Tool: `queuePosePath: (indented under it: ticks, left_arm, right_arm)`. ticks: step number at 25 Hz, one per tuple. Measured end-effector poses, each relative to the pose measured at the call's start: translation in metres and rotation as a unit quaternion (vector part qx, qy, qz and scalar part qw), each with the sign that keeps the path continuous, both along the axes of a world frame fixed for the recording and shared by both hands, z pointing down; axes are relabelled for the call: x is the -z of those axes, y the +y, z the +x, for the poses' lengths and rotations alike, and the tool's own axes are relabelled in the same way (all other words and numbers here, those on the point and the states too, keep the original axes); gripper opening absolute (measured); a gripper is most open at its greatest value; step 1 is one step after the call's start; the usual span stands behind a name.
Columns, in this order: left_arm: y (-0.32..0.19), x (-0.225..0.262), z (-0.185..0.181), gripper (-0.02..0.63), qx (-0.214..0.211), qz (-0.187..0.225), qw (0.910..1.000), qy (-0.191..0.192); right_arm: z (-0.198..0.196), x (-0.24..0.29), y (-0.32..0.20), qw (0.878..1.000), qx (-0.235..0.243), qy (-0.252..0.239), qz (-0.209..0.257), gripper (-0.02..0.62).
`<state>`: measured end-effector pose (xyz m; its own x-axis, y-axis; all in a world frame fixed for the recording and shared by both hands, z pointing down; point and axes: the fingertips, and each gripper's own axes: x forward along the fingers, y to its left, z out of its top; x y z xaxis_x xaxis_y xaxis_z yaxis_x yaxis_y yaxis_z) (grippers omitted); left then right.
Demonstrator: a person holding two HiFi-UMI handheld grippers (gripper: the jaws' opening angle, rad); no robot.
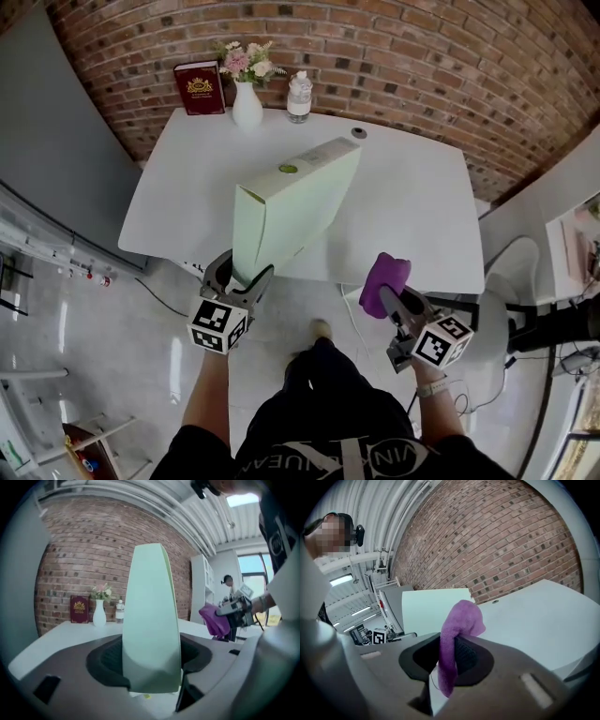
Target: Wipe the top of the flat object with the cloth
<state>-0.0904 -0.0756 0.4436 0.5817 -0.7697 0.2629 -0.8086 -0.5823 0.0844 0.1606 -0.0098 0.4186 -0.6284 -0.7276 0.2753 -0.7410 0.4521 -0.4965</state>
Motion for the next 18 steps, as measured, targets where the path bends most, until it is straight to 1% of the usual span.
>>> queuePosePath:
  ticks: [2,4,6,7,10,14,18]
  left_arm:
    - [0.000,0.000,0.008,0.290,-0.012,0.024,0.9984,-0.050]
    - [0.000,0.001,0.014,0.290,-0.020,0.046,0.9947,-0.089]
    - [0.001,-0.001,0.018,0.290,-0.023,0.064,0.9893,-0.129]
    - [0.002,-0.004,0.019,0.290,-0.025,0.072,0.9851,-0.154]
    - [0.006,-0.013,0.023,0.287,-0.039,0.094,0.9677,-0.231]
    - [0.008,-0.033,0.027,0.285,-0.060,0.108,0.9374,-0.326]
    - [0.007,-0.049,0.029,0.282,-0.067,0.117,0.9122,-0.387]
  right_arm:
    - [0.005,0.004,0.002,1.000,-0.011,0.003,0.004,0.061]
    - [0.010,0.006,0.003,1.000,-0.020,0.008,0.007,0.061]
    - [0.014,0.006,0.005,1.000,-0.026,0.012,0.008,0.061]
    - [0.017,0.006,0.007,0.999,-0.029,0.013,0.008,0.061]
    - [0.025,0.005,0.010,0.999,-0.038,0.012,0.005,0.061]
    - [0.032,0.001,0.012,0.999,-0.047,0.009,-0.001,0.061]
    - [0.037,-0.005,0.013,0.999,-0.051,0.007,-0.008,0.061]
